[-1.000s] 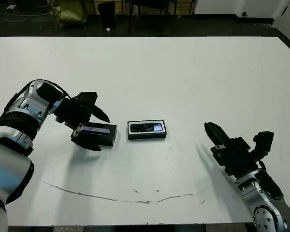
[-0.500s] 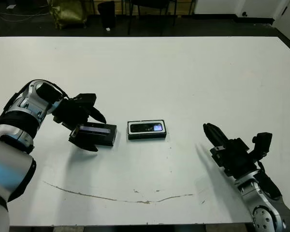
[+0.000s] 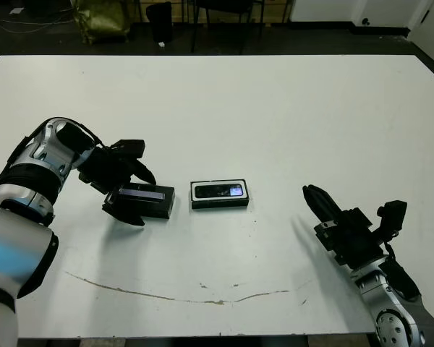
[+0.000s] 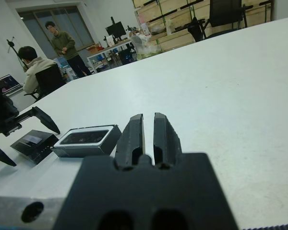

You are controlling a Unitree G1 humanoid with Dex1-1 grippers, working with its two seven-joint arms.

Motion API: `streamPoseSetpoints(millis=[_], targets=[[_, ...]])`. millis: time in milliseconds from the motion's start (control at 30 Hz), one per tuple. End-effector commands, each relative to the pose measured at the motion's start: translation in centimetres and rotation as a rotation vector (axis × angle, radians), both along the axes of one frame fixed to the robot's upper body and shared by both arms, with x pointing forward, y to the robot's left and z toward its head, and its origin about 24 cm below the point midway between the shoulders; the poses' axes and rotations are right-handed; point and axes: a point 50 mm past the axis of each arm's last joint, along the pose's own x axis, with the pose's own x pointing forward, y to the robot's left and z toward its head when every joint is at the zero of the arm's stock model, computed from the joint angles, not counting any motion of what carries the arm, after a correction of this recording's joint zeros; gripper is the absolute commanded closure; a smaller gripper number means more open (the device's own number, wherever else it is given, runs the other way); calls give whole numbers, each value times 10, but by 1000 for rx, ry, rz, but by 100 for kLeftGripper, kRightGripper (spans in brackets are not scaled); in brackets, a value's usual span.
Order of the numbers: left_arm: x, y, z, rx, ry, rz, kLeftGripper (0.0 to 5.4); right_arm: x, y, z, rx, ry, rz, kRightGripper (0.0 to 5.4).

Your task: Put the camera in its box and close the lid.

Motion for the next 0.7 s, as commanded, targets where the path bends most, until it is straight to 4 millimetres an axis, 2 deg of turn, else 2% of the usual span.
streamPoseSetpoints(millis=[33,233,533,700], targets=[[-6,6,-15,39,54,29,2,-3,-2,-5,3,36,-14,540],[-5,7,-17,81,90,73,2,-3,-3,-5,-9,31,-16,540],[-7,11,-17,110,-47,-29,2,-3,-3,-5,1,22,-14,540],[-11,15,-20,115,-16,-45,2,-4,-4,-5,0,35,-24,540]])
